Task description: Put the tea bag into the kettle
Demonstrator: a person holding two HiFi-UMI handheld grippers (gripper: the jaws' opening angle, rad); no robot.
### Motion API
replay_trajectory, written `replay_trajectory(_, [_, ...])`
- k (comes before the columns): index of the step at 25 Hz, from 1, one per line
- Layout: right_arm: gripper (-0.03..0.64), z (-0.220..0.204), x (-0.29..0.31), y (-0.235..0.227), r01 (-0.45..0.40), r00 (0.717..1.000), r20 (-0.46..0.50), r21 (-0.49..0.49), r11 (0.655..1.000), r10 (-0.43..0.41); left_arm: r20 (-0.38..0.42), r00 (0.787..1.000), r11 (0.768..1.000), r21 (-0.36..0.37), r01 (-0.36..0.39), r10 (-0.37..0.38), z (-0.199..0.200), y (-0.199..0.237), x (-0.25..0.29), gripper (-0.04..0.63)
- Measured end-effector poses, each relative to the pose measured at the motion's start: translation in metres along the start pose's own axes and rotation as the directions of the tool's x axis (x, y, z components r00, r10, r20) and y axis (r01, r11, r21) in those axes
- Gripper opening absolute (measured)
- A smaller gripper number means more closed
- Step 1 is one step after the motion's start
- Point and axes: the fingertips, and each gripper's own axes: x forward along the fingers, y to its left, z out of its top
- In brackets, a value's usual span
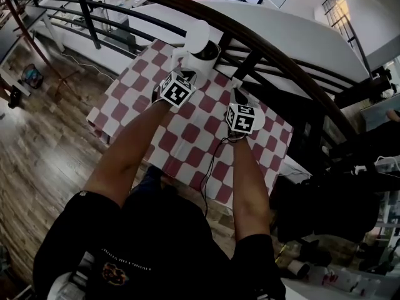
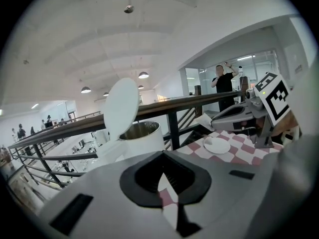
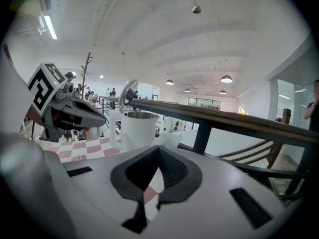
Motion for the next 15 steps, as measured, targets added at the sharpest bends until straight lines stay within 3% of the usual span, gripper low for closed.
replay_trajectory(15, [0.015,0.054,0.041,0.077,-0.132,0.990,0.040,-0.092,0.987,0.137,-0.011,0.988,0.986,-0.069,-0.154,0.154,-0.033,0.088,-0.060,0.000])
